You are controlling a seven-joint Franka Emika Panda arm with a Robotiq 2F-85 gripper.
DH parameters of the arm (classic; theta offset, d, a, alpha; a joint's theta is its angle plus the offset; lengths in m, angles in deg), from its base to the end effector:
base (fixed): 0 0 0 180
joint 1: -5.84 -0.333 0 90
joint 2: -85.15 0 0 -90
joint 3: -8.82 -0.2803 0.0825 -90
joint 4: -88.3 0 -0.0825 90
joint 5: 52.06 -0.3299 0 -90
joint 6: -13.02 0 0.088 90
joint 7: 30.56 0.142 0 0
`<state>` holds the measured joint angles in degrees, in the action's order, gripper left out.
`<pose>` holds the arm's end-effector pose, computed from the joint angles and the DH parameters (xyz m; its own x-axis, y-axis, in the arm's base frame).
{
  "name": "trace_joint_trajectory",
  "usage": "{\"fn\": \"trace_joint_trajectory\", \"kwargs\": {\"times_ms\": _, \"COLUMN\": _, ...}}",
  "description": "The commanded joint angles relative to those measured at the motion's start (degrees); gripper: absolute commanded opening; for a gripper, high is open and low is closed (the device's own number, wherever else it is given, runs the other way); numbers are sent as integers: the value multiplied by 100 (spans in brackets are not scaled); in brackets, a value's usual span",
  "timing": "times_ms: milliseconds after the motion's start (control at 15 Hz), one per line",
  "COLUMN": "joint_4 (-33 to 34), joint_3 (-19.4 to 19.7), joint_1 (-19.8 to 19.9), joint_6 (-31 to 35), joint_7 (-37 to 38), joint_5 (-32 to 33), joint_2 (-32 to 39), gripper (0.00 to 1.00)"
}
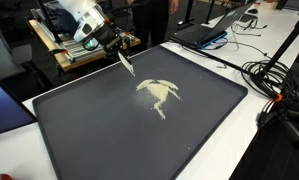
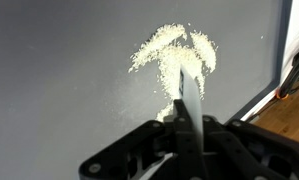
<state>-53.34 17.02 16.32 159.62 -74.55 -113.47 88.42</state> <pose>0.4272 -0.1407 0.2479 0.8492 -0.4911 0.1939 -0.3406 -0.7901 -0.5096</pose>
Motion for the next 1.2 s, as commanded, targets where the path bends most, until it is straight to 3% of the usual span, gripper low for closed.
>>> {"fn": "trace_joint_trajectory", "kwargs": {"times_ms": 0, "joint_4": -460, "joint_3": -191, "joint_1": -335, "joint_6": 755, "joint_7": 706, "joint_5": 891, "joint_2": -678, "gripper": 1}}
{"fn": "trace_joint_trajectory", "kwargs": {"times_ms": 333, "joint_4": -649, "joint_3": -594, "joint_1": -493, "joint_6": 1261, "joint_7": 2149, "joint_5": 2736, "joint_2": -933, "gripper": 1}}
{"fn": "trace_joint_trajectory", "kwargs": {"times_ms": 600, "joint_4": -575, "joint_3": -676, "joint_1": -651, "joint_6": 1379, "joint_7": 3662, "joint_5": 4354, "joint_2": -907, "gripper": 1}}
{"fn": "trace_joint_trajectory", "kwargs": {"times_ms": 867, "joint_4": -341, "joint_3": -790, "joint_1": -660, "joint_6": 1220, "joint_7": 4278, "joint_5": 5983, "joint_2": -770, "gripper": 1}}
{"fn": "trace_joint_trajectory", "kwargs": {"times_ms": 933, "joint_4": -234, "joint_3": -782, "joint_1": -725, "joint_6": 1012, "joint_7": 4028, "joint_5": 6046, "joint_2": -765, "gripper": 1}}
{"fn": "trace_joint_trajectory", "kwargs": {"times_ms": 1000, "joint_4": -395, "joint_3": -721, "joint_1": -733, "joint_6": 1274, "joint_7": 4135, "joint_5": 5752, "joint_2": -746, "gripper": 1}}
{"fn": "trace_joint_trajectory", "kwargs": {"times_ms": 1133, "joint_4": -375, "joint_3": -725, "joint_1": -754, "joint_6": 1255, "joint_7": 4139, "joint_5": 5782, "joint_2": -738, "gripper": 4}}
